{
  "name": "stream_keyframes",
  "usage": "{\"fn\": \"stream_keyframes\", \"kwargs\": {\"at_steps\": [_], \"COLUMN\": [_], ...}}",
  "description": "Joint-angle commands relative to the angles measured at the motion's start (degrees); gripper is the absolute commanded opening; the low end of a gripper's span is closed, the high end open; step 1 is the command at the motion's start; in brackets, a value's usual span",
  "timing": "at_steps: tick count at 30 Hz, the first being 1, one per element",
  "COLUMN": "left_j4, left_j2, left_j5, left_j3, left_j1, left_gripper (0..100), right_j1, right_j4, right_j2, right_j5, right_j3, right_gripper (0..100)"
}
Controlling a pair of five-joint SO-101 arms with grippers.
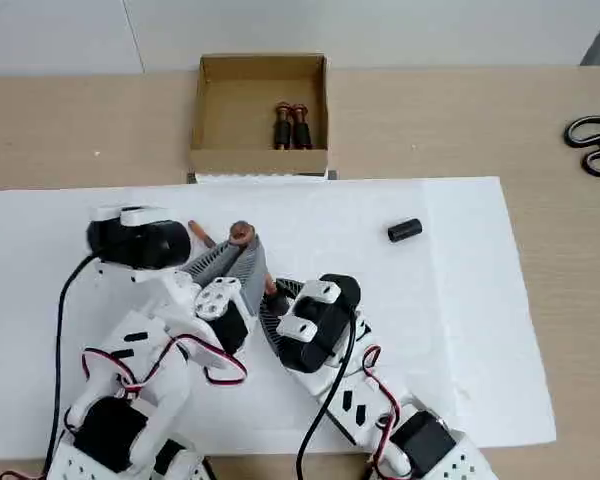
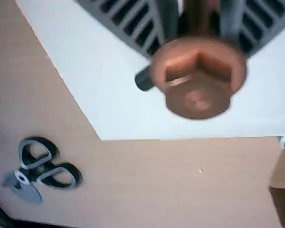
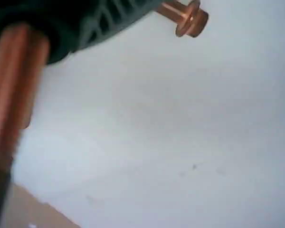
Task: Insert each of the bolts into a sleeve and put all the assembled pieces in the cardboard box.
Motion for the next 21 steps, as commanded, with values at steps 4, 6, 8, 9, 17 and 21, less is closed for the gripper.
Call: {"fn": "stream_keyframes", "kwargs": {"at_steps": [4,6,8,9,17,21], "left_j4": [-0.97,-0.26,1.14,1.93,3.08,3.25], "left_j2": [-0.62,-0.62,-0.62,-0.62,-0.70,-0.70], "left_j5": [1.41,1.14,1.14,1.05,-2.81,-2.90], "left_j3": [-0.40,-0.31,-0.31,-0.31,0.31,0.31], "left_j1": [2.64,2.64,2.64,2.64,2.29,2.55], "left_gripper": [0,0,0,0,0,0], "right_j1": [0.13,0.13,0.13,0.13,0.13,0.13], "right_j4": [-0.22,-0.22,-0.22,-0.22,0.13,-0.04], "right_j2": [-0.57,-0.57,-0.57,-0.57,-0.57,-0.57], "right_j5": [0.44,0.44,0.53,0.53,0.53,0.53], "right_j3": [-2.29,-2.37,-2.46,-2.46,-4.04,-4.04], "right_gripper": [0.2,0.2,0.2,0.2,0.2,0.2]}}
